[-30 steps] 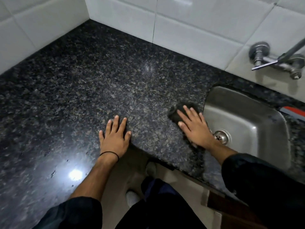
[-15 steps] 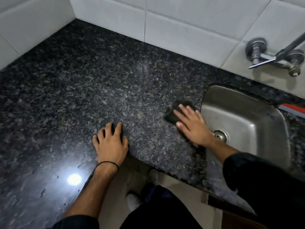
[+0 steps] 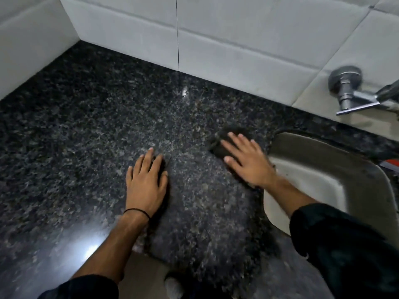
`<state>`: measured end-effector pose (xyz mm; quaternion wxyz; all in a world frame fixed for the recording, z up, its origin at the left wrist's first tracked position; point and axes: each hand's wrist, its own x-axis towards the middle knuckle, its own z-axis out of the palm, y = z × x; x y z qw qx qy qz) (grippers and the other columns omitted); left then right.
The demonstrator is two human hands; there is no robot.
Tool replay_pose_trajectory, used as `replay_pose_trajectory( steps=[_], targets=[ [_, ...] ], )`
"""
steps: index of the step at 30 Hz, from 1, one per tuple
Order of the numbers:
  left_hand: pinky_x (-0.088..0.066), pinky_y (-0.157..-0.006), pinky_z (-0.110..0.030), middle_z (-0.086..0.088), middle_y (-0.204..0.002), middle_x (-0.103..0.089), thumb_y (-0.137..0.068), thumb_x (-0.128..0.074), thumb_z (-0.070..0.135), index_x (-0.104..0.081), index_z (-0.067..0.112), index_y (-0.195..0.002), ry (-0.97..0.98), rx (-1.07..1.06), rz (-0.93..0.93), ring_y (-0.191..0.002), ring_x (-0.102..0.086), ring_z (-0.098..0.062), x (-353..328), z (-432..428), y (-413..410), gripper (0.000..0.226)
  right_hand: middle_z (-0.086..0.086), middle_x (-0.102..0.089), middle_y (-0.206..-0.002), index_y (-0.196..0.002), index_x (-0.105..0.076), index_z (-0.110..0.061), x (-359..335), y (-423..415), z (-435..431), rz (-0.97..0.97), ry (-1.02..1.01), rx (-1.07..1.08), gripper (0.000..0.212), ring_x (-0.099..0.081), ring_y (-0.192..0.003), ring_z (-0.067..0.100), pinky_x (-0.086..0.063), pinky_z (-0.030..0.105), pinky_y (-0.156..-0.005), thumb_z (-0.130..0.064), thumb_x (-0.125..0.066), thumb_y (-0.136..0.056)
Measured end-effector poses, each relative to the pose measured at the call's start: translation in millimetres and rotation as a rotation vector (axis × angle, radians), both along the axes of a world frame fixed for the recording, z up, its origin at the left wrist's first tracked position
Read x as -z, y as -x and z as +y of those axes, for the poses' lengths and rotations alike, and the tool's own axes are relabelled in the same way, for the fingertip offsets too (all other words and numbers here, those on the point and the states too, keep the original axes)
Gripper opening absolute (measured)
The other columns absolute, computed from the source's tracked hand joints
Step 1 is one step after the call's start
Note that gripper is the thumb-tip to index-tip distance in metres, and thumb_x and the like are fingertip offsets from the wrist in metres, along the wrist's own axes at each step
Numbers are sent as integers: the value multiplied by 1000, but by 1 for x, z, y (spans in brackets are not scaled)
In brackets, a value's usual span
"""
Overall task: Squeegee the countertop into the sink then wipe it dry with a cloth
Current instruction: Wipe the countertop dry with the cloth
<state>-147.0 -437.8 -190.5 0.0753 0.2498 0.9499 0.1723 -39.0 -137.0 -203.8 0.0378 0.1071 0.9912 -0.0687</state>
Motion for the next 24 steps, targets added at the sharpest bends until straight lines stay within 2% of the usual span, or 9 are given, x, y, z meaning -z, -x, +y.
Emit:
replay_pose_trajectory(
  steps=[4,6,8,10,12,14,18,24],
  targets=[
    [-20,-115,-56,-1,-161,-23,-98,-46,37,-39,23,-146,16,-22,29,-147,-22,-29,4,20,44,50,-4,-1,-166,-156,-10,-39,-1,76,53,-1,84,530,59,0,-152,23,-2,50,-122,-58,-18,-100],
    [-15,-117,-56,0,-162,-19,-100,-42,39,-34,24,-148,21,-34,43,-148,-18,-27,6,32,60,51,1,4,-166,-157,-7,-34,0,123,40,-3,115,595,61,5,-152,26,3,52,-121,-56,-16,-100],
    [-11,-118,-56,1,-163,-14,-101,-37,40,-30,25,-150,27,-55,63,-149,-12,-26,9,50,79,52,3,7,-165,-157,-4,-32,3,164,14,-3,109,470,62,7,-152,27,5,53,-120,-56,-14,-101],
    [-6,-119,-56,2,-164,-10,-101,-32,44,-26,27,-152,36,-104,73,-150,-8,-24,13,66,101,54,-1,4,-166,-157,-8,-35,5,189,-1,8,93,191,60,5,-152,24,4,50,-120,-56,-15,-101],
    [-2,-119,-56,4,-164,-6,-100,-27,50,-21,31,-153,50,-149,53,-151,-3,-22,20,74,121,56,-7,-2,-166,-155,-14,-40,2,197,15,6,107,-115,57,0,-152,18,1,44,-120,-58,-20,-101],
    [1,-119,-55,7,-164,-2,-99,-21,56,-13,38,-153,54,-174,18,-151,2,-19,27,74,131,58,-12,-6,-165,-154,-16,-44,1,206,53,-1,98,-269,56,-4,-152,15,-2,42,-120,-60,-23,-100],
    [-2,-118,-57,8,-164,-3,-97,-14,58,-7,42,-153,86,-181,51,-151,1,-18,33,75,132,59,-11,-6,-165,-154,-15,-45,4,250,89,4,77,-163,56,-5,-152,15,-6,47,-121,-60,-21,-100],
    [-4,-119,-55,11,-164,-1,-96,-14,59,-5,43,-152,98,-194,61,-151,1,-16,34,76,133,59,-7,-3,-166,-155,-13,-42,8,346,15,-18,88,-187,58,0,-152,18,0,46,-121,-59,-21,-100]
  ],
)
